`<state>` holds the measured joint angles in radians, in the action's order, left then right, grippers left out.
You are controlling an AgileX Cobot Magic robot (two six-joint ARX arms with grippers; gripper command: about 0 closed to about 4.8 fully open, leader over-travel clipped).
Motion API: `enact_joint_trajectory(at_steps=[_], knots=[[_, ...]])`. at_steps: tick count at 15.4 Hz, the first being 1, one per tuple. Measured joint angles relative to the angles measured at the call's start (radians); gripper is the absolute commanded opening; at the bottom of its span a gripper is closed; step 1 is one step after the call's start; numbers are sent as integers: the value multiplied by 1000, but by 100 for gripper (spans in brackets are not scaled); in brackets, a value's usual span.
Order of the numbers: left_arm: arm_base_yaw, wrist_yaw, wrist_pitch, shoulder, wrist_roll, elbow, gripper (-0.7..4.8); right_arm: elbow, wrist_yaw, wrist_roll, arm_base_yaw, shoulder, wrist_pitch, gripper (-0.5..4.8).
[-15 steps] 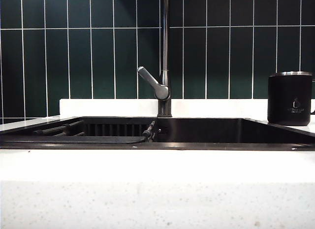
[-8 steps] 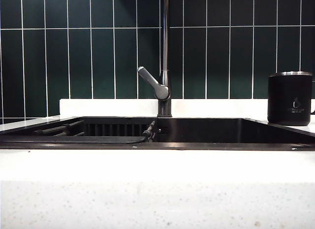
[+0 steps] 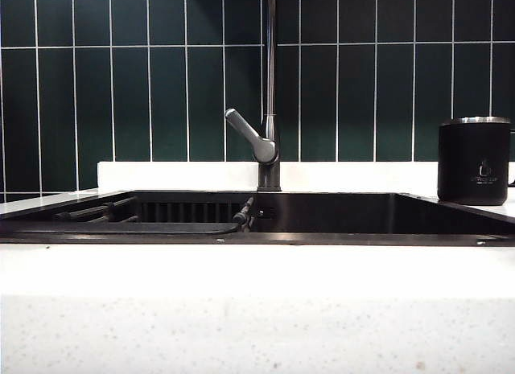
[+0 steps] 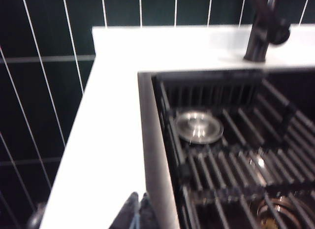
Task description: Pick up the mug next to the sink, go to the faucet to get some water, pour the water into the sink, and finally put the mug back to its place.
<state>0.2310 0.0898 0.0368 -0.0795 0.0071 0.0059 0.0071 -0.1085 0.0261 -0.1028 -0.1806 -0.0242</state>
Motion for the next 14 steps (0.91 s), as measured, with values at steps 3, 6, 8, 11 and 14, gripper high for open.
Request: enact_joint_trajectory(at_steps=[3, 6, 8, 11, 14], knots=[[0, 0, -48, 76, 0, 0, -5, 0, 0, 0, 0, 0, 0, -1], [0, 0, -52, 74, 0, 0, -5, 0, 0, 0, 0, 0, 0, -1], [-48, -9, -52, 74, -1, 0, -5, 0, 0, 0, 0, 0, 0, -1], [-87, -62, -52, 74, -1, 0, -5, 0, 0, 0, -1, 0, 0, -1], [-87, -63, -52, 74, -1, 0, -5, 0, 0, 0, -1, 0, 0, -1]])
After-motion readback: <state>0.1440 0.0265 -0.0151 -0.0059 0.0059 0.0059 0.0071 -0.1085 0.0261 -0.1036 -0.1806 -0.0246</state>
